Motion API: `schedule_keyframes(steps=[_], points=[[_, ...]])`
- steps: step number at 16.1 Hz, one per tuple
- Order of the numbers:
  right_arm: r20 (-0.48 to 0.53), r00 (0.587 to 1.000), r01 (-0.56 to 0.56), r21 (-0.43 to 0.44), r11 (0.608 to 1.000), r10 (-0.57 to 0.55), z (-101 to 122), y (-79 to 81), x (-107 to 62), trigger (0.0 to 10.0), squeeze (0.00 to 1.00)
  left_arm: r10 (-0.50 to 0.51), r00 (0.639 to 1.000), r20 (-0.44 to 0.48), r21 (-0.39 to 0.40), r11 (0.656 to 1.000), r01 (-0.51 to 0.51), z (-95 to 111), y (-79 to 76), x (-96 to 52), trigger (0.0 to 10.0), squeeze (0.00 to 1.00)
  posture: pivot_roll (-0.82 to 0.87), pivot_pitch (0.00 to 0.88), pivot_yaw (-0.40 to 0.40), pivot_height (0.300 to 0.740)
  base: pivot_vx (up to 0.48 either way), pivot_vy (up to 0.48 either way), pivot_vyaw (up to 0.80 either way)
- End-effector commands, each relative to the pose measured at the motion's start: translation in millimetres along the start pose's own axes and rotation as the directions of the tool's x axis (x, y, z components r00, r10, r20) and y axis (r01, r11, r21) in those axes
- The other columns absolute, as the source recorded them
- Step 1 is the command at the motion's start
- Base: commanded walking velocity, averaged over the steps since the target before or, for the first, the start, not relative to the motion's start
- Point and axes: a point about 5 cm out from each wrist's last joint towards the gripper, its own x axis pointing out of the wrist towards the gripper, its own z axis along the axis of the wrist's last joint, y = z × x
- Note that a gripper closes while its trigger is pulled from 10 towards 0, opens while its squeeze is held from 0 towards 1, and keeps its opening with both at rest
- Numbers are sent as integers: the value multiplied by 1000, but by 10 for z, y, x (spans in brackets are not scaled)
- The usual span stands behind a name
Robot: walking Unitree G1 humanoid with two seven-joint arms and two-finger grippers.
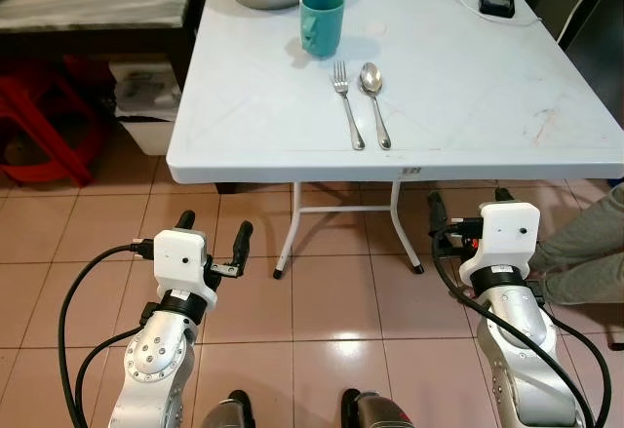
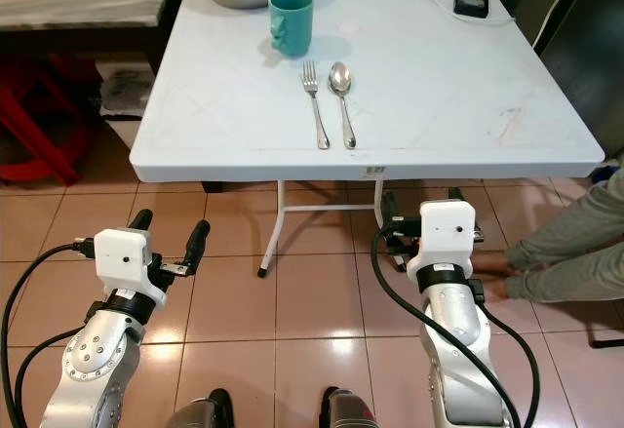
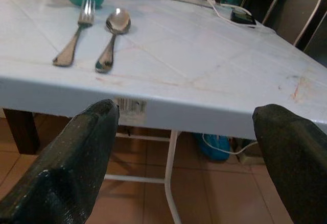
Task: Setting the table
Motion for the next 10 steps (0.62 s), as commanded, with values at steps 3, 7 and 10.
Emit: schedule_keyframes(steps=[3, 7, 10], points=[[17, 1000, 15, -3, 1000, -15, 33, -26, -26, 10000, 0, -9, 1000, 13, -18, 1000, 9, 30, 0, -12, 10000, 0, -106, 228, -4, 740, 299, 0, 0], [39, 999, 17, 3, 1000, -17, 90, -21, -18, 10000, 0, -28, 998, 52, -39, 999, 30, 137, -40, 35, 10000, 0, -108, 230, -2, 740, 333, 0, 0], [37, 999, 15, 5, 1000, -15, 85, -10, -19, 10000, 0, -31, 998, 45, -41, 999, 33, 125, -38, 28, 10000, 0, -109, 232, 1, 740, 377, 0, 0]])
